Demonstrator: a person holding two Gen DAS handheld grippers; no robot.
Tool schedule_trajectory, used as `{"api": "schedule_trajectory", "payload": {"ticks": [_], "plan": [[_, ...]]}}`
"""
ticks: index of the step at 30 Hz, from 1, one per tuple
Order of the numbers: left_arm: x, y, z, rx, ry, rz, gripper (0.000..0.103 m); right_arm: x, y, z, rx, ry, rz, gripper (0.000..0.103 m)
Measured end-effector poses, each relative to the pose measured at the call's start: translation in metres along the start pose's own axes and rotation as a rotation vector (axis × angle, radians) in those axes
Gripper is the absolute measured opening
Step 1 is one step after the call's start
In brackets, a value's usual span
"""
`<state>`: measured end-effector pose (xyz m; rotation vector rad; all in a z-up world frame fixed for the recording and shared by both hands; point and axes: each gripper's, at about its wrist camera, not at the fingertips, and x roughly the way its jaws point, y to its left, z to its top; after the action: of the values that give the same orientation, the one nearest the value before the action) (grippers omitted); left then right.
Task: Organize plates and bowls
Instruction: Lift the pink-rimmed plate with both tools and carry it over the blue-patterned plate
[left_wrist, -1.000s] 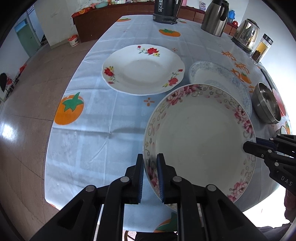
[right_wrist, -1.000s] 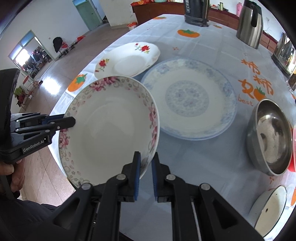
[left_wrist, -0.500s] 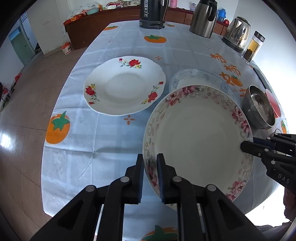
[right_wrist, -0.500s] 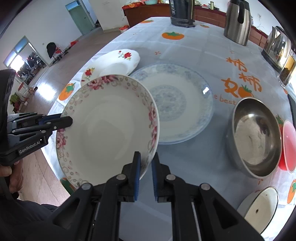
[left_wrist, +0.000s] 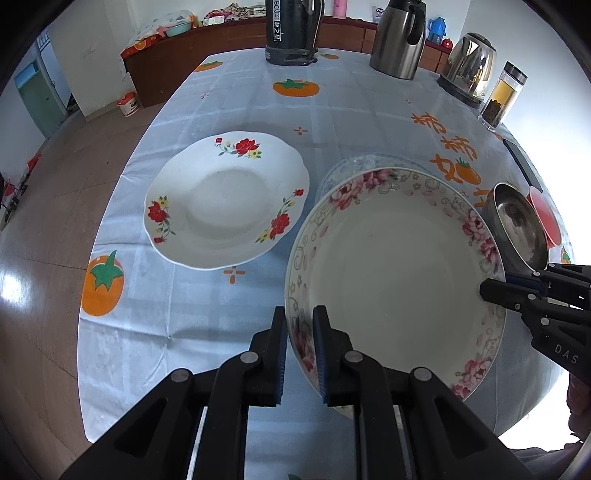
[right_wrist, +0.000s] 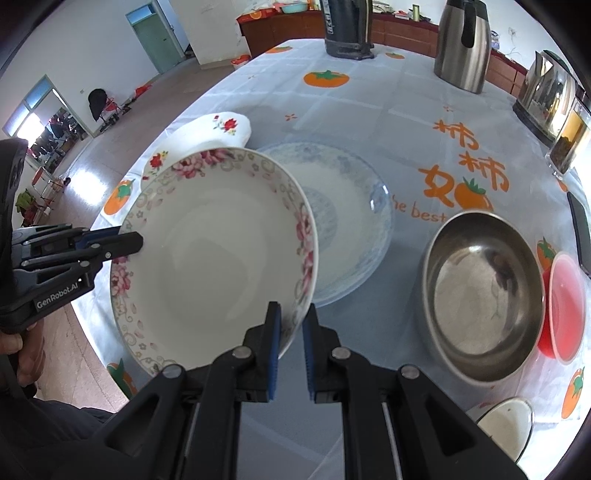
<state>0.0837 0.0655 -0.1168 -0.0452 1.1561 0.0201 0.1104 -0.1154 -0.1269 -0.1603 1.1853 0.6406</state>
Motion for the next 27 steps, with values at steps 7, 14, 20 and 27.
{"api": "schedule_trajectory", "payload": {"ticks": [7,14,20,27], "plan": [[0.009,-0.008,0.015,0.006,0.000,0.007,0.015,0.002,-0.014,0.011,-0.002,-0.003,-0.009,0.011],[0.015,-0.012,0.025,0.006,0.004,0.010,0.015,0.005,-0.024,0.019,-0.005,0.001,-0.012,0.011],[0.021,-0.018,0.033,0.015,0.007,0.014,0.015,0.007,-0.030,0.024,-0.004,0.002,-0.020,0.011],[0.026,-0.018,0.041,0.008,0.006,0.016,0.015,0.010,-0.038,0.038,-0.008,-0.004,-0.030,0.011]]}}
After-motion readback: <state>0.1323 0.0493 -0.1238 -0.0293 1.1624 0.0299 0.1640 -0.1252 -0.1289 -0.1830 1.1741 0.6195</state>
